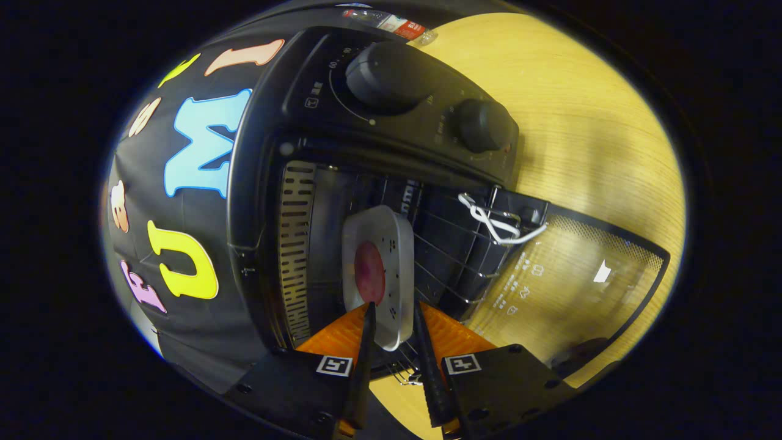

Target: Open the toaster oven, put the food inside, and close the toaster oven door.

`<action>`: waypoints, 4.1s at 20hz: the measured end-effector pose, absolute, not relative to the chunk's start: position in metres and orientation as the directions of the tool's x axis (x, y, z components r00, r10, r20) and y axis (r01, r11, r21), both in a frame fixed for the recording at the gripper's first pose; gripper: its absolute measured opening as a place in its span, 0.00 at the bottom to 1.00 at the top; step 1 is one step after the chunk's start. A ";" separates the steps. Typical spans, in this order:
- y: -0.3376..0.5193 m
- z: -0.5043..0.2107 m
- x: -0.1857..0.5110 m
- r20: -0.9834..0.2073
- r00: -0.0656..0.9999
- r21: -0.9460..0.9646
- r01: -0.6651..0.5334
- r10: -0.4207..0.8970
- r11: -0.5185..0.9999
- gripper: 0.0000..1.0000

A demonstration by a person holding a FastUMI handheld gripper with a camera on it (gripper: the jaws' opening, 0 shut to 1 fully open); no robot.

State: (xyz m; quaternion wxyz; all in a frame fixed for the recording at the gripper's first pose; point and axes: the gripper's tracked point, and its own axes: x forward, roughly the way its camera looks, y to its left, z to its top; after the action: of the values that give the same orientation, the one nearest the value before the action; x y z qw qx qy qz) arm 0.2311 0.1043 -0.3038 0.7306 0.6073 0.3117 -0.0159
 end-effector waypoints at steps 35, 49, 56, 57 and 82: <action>0.083 -0.387 0.037 -0.890 0.427 0.114 -0.133 0.161 0.985 0.98; 0.079 -0.402 0.070 -0.895 0.444 -0.009 -0.113 0.042 0.994 0.99; 0.078 -0.401 0.082 -0.888 0.460 -0.035 -0.102 0.016 0.994 0.99; 0.079 -0.399 0.082 -0.882 0.471 -0.031 -0.098 0.019 0.995 0.99; 0.064 -0.176 0.092 -0.316 0.943 -0.148 -0.157 0.104 0.976 0.99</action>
State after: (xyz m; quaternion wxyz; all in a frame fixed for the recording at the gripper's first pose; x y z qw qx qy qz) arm 0.0918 0.0641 -0.1764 0.9819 -0.0858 0.1554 0.0664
